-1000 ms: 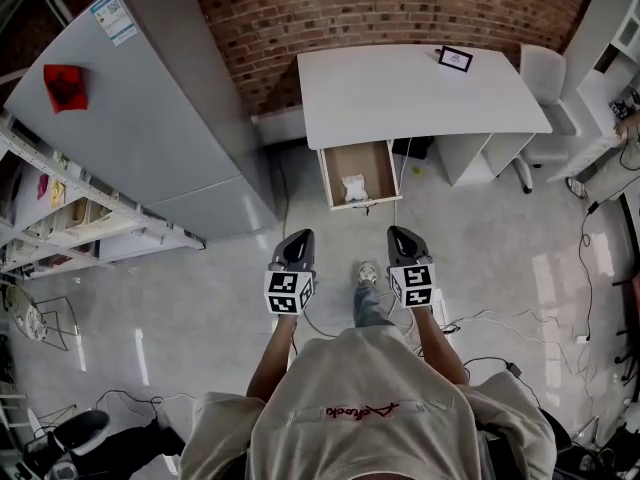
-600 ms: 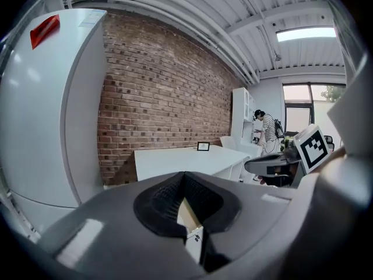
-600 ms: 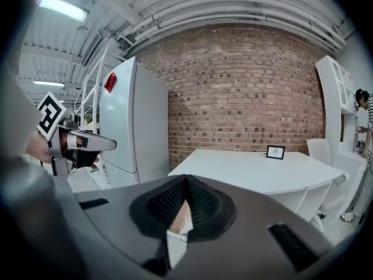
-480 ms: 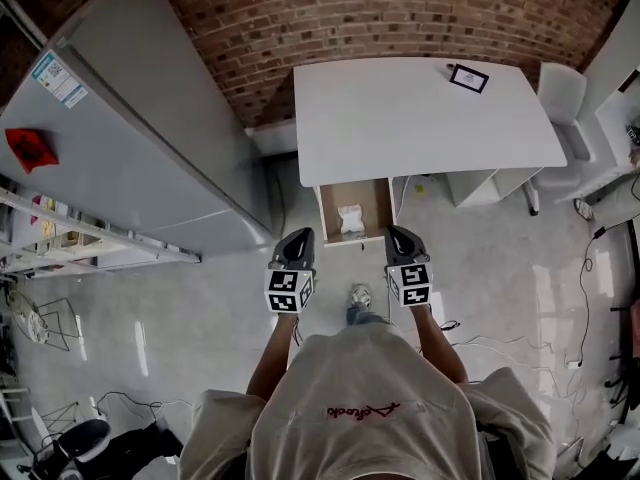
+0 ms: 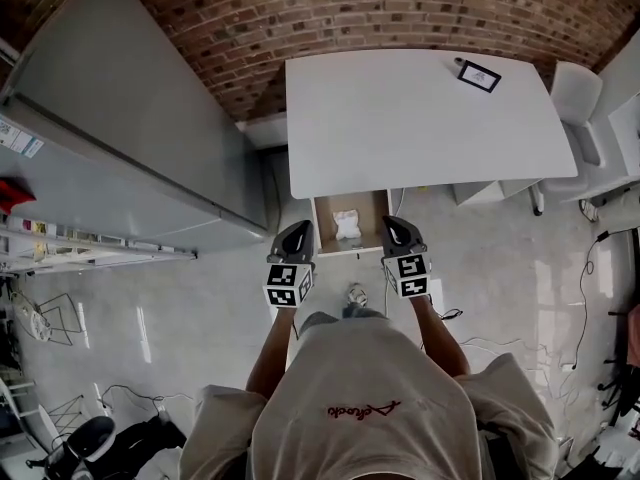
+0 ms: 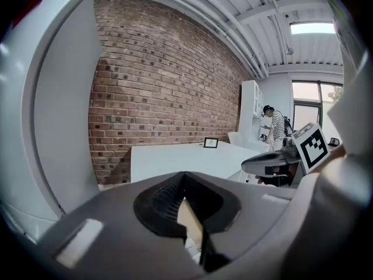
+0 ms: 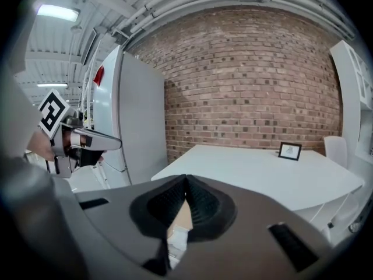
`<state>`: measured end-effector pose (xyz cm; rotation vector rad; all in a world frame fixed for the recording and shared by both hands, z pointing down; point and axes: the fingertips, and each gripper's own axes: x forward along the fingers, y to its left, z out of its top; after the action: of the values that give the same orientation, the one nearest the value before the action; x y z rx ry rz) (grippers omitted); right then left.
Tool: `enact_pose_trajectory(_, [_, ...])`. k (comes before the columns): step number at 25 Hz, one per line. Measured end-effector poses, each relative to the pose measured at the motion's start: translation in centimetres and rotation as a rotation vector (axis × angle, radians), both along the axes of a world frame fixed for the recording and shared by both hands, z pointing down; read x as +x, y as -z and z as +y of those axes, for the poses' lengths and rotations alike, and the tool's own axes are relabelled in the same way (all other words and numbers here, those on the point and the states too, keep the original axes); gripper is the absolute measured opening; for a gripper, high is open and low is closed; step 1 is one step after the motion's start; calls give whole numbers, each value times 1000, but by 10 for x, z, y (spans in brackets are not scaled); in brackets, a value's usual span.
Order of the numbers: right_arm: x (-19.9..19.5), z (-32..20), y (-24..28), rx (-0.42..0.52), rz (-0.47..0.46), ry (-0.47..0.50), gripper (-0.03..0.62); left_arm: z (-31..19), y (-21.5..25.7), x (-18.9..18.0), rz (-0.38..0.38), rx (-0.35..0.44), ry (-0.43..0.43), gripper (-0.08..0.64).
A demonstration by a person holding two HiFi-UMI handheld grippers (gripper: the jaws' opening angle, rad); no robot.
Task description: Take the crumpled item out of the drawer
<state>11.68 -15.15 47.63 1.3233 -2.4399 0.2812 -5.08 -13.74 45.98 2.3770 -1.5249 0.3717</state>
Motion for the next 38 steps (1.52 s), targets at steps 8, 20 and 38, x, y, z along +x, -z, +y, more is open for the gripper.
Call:
enact_pose_trajectory(8, [-9,-9,-15,-43,16,24,12,-7,-12,-8,2,-33,4,9])
enact_pose_trajectory(20, [-18,-22,-66,-137,57,9,12,-11,-63,-28,9,-136,-14,9])
enact_pose_trajectory(38, [-40,6,-187,-290,93,-7,12,9,-193,-42,63,-292,-36,9])
